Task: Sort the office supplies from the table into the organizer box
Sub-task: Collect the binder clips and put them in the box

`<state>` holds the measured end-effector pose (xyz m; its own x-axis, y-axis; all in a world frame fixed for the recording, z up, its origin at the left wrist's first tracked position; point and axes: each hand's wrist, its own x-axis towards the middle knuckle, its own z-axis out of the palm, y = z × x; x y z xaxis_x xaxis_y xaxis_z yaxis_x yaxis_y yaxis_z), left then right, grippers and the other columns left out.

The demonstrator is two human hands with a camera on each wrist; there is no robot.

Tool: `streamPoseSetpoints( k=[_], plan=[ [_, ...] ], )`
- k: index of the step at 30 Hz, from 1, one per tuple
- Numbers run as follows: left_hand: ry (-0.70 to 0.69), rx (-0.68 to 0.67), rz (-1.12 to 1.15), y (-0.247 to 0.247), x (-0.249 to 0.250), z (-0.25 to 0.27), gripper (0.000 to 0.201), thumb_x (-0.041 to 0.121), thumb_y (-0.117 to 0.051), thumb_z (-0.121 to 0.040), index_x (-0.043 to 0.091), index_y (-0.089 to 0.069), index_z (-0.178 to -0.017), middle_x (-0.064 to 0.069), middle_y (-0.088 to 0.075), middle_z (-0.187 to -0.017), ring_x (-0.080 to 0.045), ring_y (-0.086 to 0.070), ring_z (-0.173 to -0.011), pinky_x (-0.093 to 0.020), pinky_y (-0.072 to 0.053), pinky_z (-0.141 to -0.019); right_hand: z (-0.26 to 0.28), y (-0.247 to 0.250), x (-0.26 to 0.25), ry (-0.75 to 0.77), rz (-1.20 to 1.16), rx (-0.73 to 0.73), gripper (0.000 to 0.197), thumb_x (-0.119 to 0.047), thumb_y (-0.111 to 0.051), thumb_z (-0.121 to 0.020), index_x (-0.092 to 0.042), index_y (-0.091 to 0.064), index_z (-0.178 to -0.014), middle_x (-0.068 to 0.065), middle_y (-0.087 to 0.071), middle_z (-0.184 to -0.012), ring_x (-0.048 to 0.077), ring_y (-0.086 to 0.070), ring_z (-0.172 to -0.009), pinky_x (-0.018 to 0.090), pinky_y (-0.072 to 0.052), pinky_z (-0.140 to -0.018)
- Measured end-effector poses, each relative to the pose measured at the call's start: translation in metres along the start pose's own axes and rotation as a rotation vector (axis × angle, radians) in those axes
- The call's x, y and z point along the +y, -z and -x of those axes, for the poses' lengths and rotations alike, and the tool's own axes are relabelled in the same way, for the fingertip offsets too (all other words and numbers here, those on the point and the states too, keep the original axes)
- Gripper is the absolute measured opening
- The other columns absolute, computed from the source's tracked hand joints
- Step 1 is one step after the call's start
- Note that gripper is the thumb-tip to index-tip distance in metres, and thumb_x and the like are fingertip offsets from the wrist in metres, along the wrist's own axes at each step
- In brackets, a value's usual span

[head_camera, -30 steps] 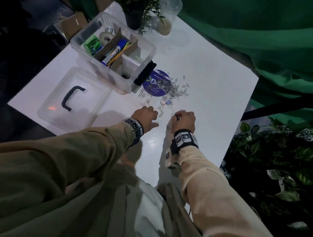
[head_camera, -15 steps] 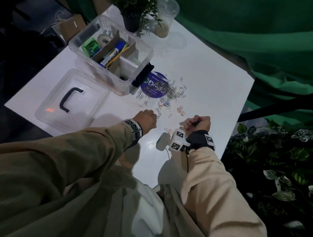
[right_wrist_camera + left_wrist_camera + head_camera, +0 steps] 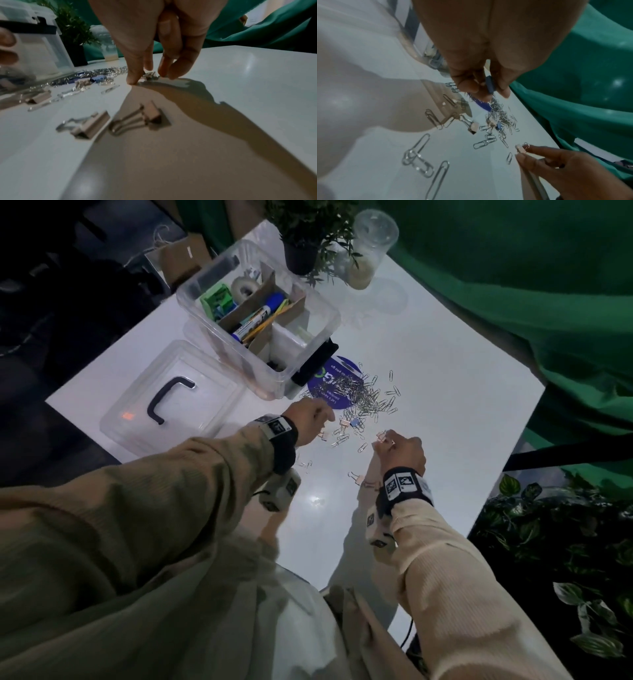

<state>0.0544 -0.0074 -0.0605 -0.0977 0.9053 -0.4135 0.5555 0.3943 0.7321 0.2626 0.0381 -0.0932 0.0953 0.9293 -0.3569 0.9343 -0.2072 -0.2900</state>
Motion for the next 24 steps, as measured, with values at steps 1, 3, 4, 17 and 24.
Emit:
streamPoseSetpoints(
  k=[1, 3, 4, 17, 24],
  plan=[
    [0.043, -0.010, -0.003, 0.000, 0.002, -0.005, 0.026, 0.020, -0.036, -0.099, 0.010, -0.060, -0.106, -0.015, -0.064, -0.110, -0.029, -0.061, -0.090, -0.035, -0.049, -0.085, 0.001, -0.002, 0.000, 0.010, 0.018, -0.006, 0.023, -0.036, -0.060, -0.088, -0.021, -0.066, -0.104, 0.017, -0.050, -0.109, 0.037, -0.059, -0.095, 0.032, -0.042, -0.072],
    [0.100, -0.054, -0.067, -0.002, 0.005, -0.014, 0.029, 0.024, -0.032, -0.099, 0.007, -0.053, -0.109, -0.019, -0.063, -0.110, -0.029, -0.057, -0.089, -0.036, -0.047, -0.082, 0.001, -0.006, 0.002, 0.020, -0.005, 0.013, 0.020, -0.030, -0.057, -0.089, -0.019, -0.068, -0.102, 0.019, -0.053, -0.106, 0.039, -0.060, -0.093, 0.032, -0.043, -0.071],
    [0.098, -0.072, -0.140, -0.003, 0.007, -0.018, 0.032, 0.026, -0.030, -0.099, 0.005, -0.051, -0.109, -0.020, -0.062, -0.110, -0.031, -0.058, -0.092, -0.036, -0.046, -0.081, 0.000, -0.008, 0.002, 0.006, -0.039, 0.020, 0.021, -0.028, -0.057, -0.089, -0.020, -0.069, -0.104, 0.019, -0.055, -0.106, 0.039, -0.060, -0.094, 0.033, -0.046, -0.073],
    [-0.191, -0.047, -0.594, -0.034, 0.012, -0.041, 0.036, 0.030, -0.055, -0.093, 0.013, -0.047, -0.123, -0.010, -0.048, -0.127, -0.029, -0.052, -0.113, -0.038, -0.044, -0.091, -0.005, -0.009, 0.010, 0.041, -0.317, 0.045, 0.003, -0.018, -0.069, -0.081, -0.019, -0.066, -0.083, 0.003, -0.066, -0.088, 0.022, -0.062, -0.082, 0.025, -0.049, -0.078],
    [-0.117, -0.030, -0.381, -0.036, 0.010, -0.038, 0.027, 0.026, -0.050, -0.095, 0.010, -0.045, -0.116, -0.010, -0.045, -0.129, -0.030, -0.052, -0.115, -0.040, -0.043, -0.087, 0.012, 0.002, 0.030, -0.274, -0.906, -0.079, 0.014, -0.021, -0.072, -0.081, -0.029, -0.071, -0.092, -0.004, -0.065, -0.078, 0.021, -0.059, -0.053, 0.024, -0.046, -0.047]
  ],
)
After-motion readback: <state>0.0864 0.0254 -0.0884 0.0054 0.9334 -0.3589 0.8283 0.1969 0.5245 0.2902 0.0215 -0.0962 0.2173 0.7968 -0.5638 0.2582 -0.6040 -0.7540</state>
